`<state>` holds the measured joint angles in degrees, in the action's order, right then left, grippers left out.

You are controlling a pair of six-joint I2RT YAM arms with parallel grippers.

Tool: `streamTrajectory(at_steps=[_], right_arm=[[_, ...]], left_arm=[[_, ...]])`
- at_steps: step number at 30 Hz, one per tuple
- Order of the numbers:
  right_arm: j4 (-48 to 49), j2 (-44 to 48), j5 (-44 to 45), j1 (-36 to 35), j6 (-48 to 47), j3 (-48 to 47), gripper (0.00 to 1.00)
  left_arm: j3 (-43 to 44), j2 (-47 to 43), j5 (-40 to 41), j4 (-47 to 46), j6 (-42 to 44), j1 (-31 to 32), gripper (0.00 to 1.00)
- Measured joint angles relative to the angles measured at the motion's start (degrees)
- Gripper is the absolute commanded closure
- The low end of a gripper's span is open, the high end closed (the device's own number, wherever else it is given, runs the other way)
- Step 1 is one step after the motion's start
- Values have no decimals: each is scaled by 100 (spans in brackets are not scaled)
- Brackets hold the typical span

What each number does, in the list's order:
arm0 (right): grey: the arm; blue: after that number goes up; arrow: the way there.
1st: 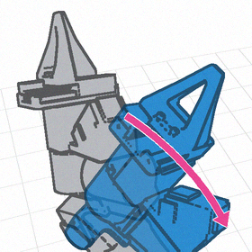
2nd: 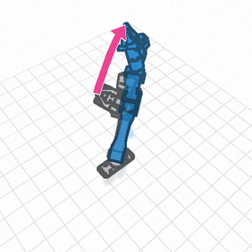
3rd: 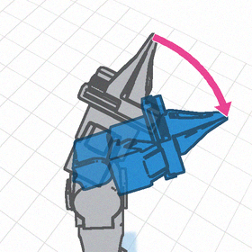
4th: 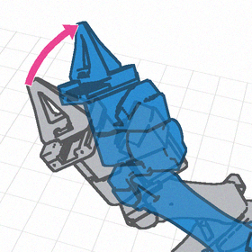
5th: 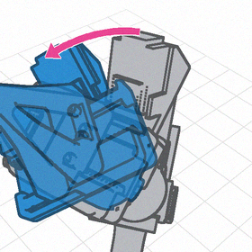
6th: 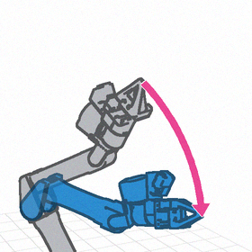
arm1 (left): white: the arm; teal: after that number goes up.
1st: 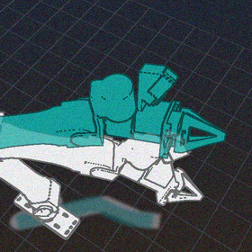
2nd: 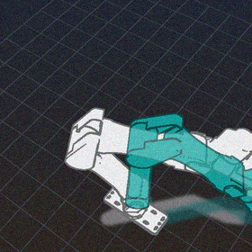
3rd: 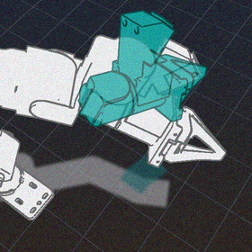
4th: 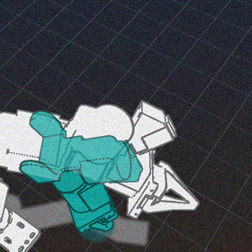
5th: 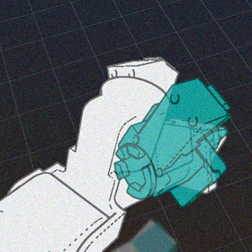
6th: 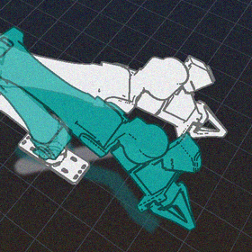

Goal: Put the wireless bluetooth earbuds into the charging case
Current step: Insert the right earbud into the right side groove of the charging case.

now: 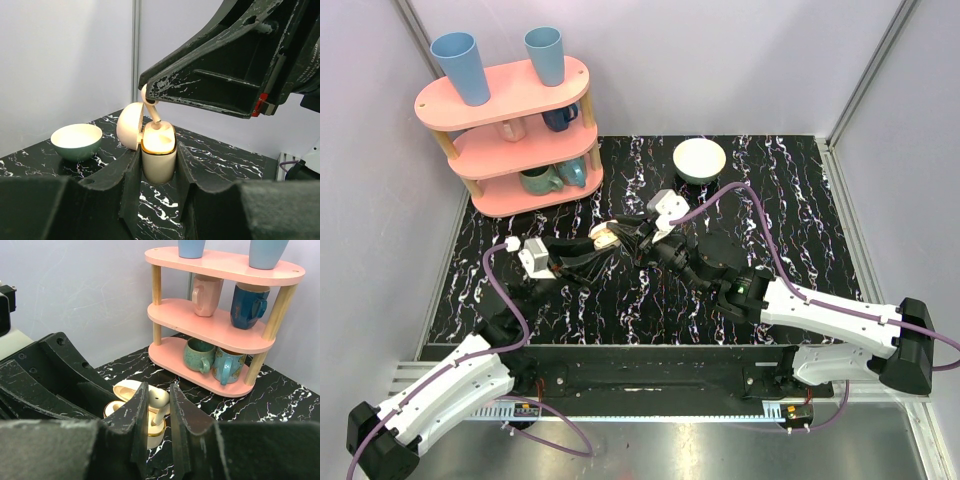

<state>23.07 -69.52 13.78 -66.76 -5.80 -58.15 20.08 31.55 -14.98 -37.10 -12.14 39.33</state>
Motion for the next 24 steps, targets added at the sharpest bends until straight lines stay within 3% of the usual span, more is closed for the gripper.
streamTrajectory(at_steps=[24], right_arm=[[-302, 2, -289, -7, -332, -28, 100]], left_arm=[[0, -146, 264, 256, -57, 4, 100]])
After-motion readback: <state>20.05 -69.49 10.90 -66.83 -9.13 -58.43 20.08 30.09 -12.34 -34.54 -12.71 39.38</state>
